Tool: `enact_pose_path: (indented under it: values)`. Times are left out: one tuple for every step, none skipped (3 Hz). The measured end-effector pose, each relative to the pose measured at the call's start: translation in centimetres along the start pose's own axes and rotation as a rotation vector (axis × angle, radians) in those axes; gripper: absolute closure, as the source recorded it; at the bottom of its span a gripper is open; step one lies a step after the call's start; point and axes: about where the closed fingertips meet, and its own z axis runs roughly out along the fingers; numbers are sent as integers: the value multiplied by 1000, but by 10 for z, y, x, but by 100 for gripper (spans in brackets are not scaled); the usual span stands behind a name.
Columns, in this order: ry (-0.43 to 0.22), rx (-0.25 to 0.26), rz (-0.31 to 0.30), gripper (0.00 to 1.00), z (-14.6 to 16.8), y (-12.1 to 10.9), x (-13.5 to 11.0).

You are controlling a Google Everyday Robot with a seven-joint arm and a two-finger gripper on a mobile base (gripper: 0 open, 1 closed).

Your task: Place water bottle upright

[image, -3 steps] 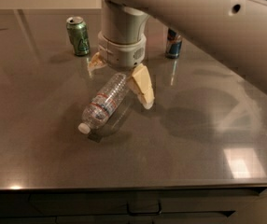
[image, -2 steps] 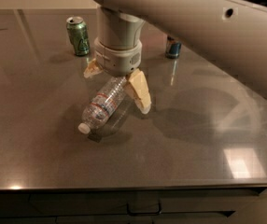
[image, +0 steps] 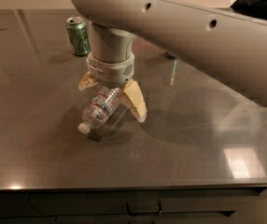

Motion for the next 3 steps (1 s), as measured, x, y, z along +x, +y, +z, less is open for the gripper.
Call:
enact_pose_path:
  values:
    - [0, -16, -17, 0, 8, -1, -4]
    - [0, -23, -28, 0, 10, -2, -7]
    - [7, -32, -36, 18, 11, -5, -8]
